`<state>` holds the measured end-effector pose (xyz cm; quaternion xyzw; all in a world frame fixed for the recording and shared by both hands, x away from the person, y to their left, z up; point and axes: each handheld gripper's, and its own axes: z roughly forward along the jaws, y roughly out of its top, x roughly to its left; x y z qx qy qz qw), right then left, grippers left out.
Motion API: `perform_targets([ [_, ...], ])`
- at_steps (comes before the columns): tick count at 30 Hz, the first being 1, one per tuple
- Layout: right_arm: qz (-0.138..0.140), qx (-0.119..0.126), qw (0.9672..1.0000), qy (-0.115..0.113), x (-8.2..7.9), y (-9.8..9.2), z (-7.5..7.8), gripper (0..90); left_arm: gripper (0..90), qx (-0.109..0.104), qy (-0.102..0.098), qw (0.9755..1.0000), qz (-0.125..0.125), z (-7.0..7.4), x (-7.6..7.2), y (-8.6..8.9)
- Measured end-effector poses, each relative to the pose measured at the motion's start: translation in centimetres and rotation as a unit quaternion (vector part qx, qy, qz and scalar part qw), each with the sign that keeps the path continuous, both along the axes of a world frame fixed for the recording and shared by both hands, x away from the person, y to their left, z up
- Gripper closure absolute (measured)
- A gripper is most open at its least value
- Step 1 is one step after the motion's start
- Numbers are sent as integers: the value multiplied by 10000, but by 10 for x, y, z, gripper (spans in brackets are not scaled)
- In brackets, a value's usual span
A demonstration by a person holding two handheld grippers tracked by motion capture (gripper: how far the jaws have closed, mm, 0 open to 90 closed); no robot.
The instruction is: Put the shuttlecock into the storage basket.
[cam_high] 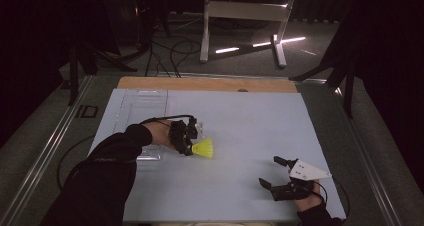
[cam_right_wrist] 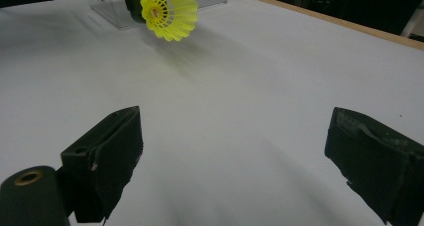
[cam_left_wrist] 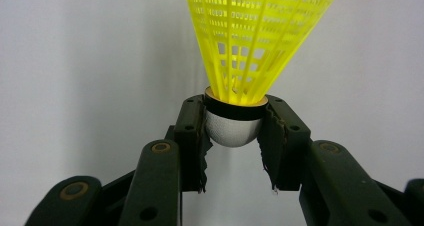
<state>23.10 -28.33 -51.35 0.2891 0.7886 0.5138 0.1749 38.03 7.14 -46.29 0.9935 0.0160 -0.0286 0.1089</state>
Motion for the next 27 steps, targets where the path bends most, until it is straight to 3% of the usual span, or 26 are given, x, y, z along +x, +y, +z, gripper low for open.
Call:
perform_targets([
  [4, -10, -13, 10000, 0, 0, 0, 0, 87, 656, -75, 133, 9997, 186, 7, -4, -1],
  [14, -29, -4, 10000, 2, 0, 0, 0, 87, 656, -331, 103, 9984, 446, 24, -12, 6],
  [18, -45, -28, 10000, -3, 0, 0, 0, 87, 656, -431, 216, 9963, 707, 28, -13, 11],
  [22, -48, -23, 10000, -6, 0, 0, 0, 87, 656, -442, 147, 9925, 1128, 33, -14, 16],
  [27, -46, -27, 10000, -8, 0, 0, 0, 87, 656, -331, 26, 9893, 1418, 40, -12, 24],
])
